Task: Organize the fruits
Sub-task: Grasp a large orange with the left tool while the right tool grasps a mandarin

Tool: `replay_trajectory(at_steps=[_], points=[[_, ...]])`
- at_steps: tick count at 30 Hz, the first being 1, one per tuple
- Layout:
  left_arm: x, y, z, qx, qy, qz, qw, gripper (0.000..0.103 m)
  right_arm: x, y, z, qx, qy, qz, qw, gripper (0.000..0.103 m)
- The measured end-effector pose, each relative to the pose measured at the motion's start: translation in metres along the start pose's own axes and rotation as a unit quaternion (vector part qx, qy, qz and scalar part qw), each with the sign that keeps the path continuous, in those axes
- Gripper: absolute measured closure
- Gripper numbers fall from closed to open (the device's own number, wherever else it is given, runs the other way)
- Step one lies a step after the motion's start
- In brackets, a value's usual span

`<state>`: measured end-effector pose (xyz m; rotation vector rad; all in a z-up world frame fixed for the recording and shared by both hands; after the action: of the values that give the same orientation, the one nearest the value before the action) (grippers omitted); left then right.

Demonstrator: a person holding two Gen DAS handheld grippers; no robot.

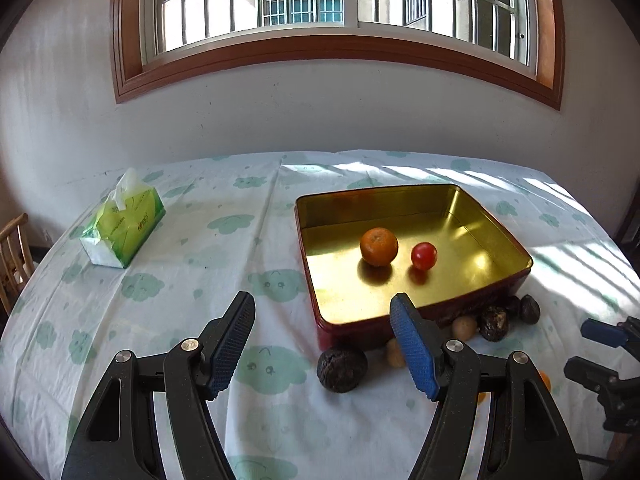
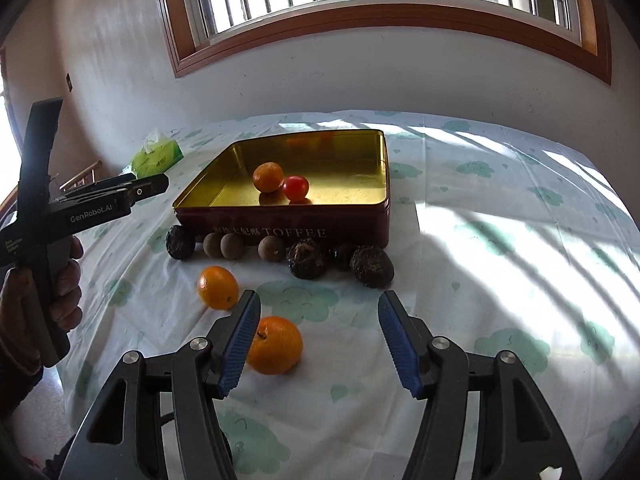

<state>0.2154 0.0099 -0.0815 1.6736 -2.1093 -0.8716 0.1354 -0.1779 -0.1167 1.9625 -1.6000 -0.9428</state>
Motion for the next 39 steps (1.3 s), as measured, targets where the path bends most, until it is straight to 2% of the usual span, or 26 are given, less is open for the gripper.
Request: replay_trajectory(at_steps=[5, 8, 18, 20, 23, 29, 32, 35, 37, 38, 39], points=[[0.037, 0.014, 0.022, -0.011, -0.032, 0.041, 0.9986, 0.032, -0.009, -0.013, 0.019, -0.022, 0.016, 0.002, 1.0, 0.044], [0.054, 0.01, 0.029, -0.023, -0.053, 0.041, 0.9975, 0.032, -0.014, -0.018, 0.022, -0.028, 0.024, 0.0, 0.999, 0.044], [0.077, -0.005, 0.032, -0.042, -0.045, 0.073, 0.9954, 0.032, -0.018, -0.041, 0.03, -0.065, 0.028, 0.001, 0.997, 0.046], [0.082, -0.009, 0.031, -0.043, -0.05, 0.072, 0.9952, 0.032, -0.02, -0.041, 0.031, -0.064, 0.038, 0.002, 0.997, 0.065], [0.087, -0.016, 0.032, -0.05, -0.054, 0.078, 0.9943, 0.032, -0.021, -0.039, 0.031, -0.056, 0.046, 0.013, 0.997, 0.066], [0.1, -0.027, 0.035, -0.056, -0.058, 0.082, 0.9933, 0.032, 0.006, -0.028, 0.02, -0.021, -0.024, 0.03, 0.999, 0.066], [0.104, -0.033, 0.038, -0.061, -0.067, 0.079, 0.9928, 0.032, 0.009, -0.029, 0.019, -0.021, -0.031, 0.032, 0.999, 0.066], [0.107, -0.04, 0.042, -0.065, -0.066, 0.078, 0.9927, 0.036, 0.008, -0.029, 0.018, -0.02, -0.03, 0.035, 0.999, 0.066], [0.112, -0.043, 0.045, -0.066, -0.061, 0.099, 0.991, 0.044, 0.009, -0.03, 0.018, -0.022, -0.034, 0.034, 0.999, 0.066], [0.116, -0.043, 0.046, -0.068, -0.057, 0.116, 0.9893, 0.056, 0.01, -0.03, 0.018, -0.021, -0.037, 0.034, 0.999, 0.065], [0.119, -0.043, 0.048, -0.07, -0.058, 0.123, 0.9882, 0.061, 0.011, -0.031, 0.018, -0.022, -0.039, 0.033, 0.998, 0.065]])
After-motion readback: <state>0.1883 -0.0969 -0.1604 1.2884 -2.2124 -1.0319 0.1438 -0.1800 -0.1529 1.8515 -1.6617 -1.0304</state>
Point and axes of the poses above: each gripper's, at about its wrist camera, not at the fingertips, and y roughly against the way its jaws point, x to its right, z to its underside, the point moved 10 cm from there along -y, roughly the way its jaws point, and after that the axes turned 10 degrees about -y, right-handed, at the moved point
